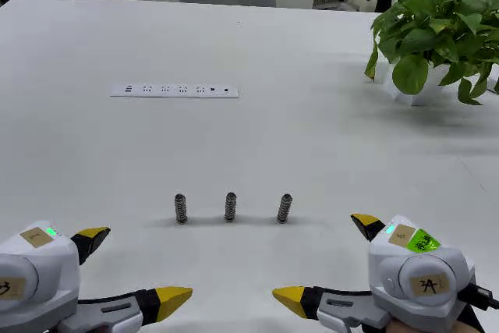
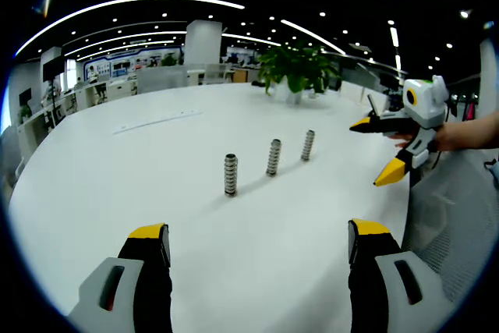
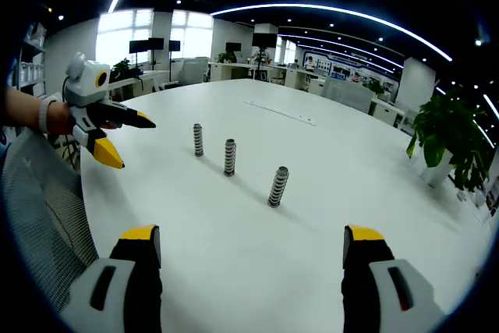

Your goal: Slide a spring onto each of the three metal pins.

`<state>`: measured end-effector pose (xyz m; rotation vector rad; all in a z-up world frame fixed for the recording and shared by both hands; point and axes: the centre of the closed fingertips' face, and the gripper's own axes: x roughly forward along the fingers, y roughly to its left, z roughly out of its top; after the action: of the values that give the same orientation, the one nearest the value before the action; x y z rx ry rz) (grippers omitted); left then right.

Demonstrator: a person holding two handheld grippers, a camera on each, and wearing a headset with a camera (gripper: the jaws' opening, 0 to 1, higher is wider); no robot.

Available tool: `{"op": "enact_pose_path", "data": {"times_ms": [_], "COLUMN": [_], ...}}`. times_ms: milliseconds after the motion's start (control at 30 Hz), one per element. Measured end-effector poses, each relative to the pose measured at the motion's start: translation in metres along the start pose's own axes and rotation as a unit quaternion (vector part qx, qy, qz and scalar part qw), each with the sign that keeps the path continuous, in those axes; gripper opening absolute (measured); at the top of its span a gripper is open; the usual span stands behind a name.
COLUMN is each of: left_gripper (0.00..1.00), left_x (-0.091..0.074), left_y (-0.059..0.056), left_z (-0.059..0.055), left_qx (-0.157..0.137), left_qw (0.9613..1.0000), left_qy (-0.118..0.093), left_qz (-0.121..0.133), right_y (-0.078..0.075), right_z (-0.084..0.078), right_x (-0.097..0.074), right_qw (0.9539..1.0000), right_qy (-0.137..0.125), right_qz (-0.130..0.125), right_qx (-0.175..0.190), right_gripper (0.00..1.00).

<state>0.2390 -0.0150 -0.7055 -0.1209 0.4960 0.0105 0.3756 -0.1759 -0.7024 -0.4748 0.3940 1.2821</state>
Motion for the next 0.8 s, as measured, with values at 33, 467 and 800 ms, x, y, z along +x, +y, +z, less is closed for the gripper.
{"op": "enact_pose_path", "data": {"times_ms": [33, 467, 800], "left_gripper": [0.96, 0.96, 0.96], "left_x": [0.0002, 0.0022, 0.0030], "left_y": [0.0001, -0.0024, -0.0015], "left_z": [-0.0004, -0.0049, -0.0060], "left_qx": [0.000, 0.002, 0.001], "left_qw": [1.0000, 0.9999, 0.9999], "left_qy": [0.001, 0.009, 0.010], "left_qz": [0.000, -0.007, -0.008], "right_y": [-0.0002, -0.0026, -0.0022], "right_z": [-0.0003, -0.0020, -0.0035], "right_x": [0.0001, 0.0009, 0.0009], "right_qw": [1.0000, 1.0000, 1.0000], "right_qy": [0.001, 0.002, 0.006], "right_qz": [0.000, -0.003, -0.001], "right_qx": [-0.002, 0.001, 0.000], "right_gripper": [0.99, 0.98, 0.98]}}
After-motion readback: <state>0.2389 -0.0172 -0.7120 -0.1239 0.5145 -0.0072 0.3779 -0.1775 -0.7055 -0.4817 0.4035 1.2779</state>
